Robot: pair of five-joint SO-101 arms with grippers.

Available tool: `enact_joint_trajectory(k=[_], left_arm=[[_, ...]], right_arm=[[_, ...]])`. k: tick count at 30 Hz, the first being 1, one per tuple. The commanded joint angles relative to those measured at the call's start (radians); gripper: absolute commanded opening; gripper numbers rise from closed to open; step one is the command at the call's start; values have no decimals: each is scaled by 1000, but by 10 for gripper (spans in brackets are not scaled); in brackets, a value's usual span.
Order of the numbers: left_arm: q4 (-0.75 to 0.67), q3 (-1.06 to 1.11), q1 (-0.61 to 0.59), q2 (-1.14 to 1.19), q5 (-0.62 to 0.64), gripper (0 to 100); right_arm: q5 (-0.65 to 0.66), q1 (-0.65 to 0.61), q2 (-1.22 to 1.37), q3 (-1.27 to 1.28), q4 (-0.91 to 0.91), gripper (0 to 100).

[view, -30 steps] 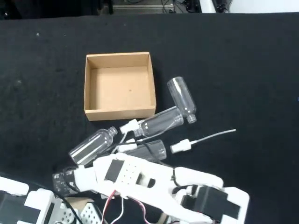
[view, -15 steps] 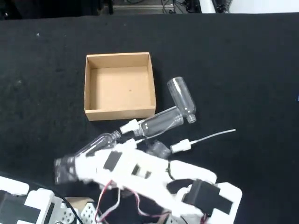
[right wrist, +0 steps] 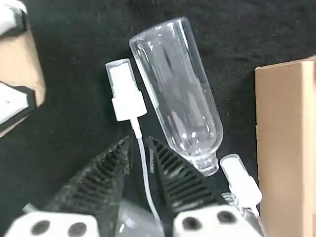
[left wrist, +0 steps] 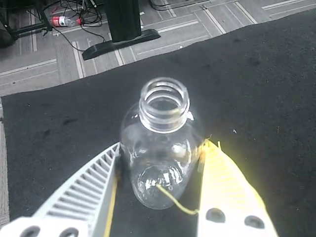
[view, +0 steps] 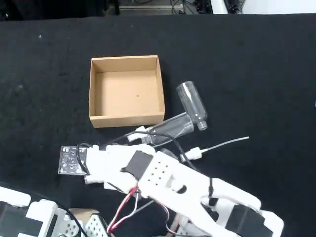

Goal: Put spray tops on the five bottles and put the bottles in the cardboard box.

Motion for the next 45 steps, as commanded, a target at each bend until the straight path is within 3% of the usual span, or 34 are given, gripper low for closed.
enact_joint_trajectory(k=[1, 3, 11, 24, 28, 30, 37, 41, 45], left_arm=[[-23, -59, 10, -6, 8, 173], [-21, -56, 12, -6, 8, 173], [-23, -65, 4, -5, 8, 173], [-23, -65, 10, -5, 8, 173], [-23, -65, 10, -5, 8, 173], [-23, -65, 10, -5, 8, 173], [-14, -53, 16, -15, 9, 173], [-5, -54, 50, -17, 12, 173], [118, -65, 111, -63, 87, 173]], right_arm=[[-32, -91, -35, -5, -9, 164], [-37, -106, 24, -2, -61, 205], [-29, -114, 303, -122, -133, 173], [-28, -143, 489, -165, -250, 165], [-35, -137, 495, -166, -250, 19], [-37, -110, 492, -168, -245, 24], [-49, 21, 248, -236, -100, 11], [-149, 74, 15, -305, -5, 11], [-235, 178, -173, -410, 26, 11]])
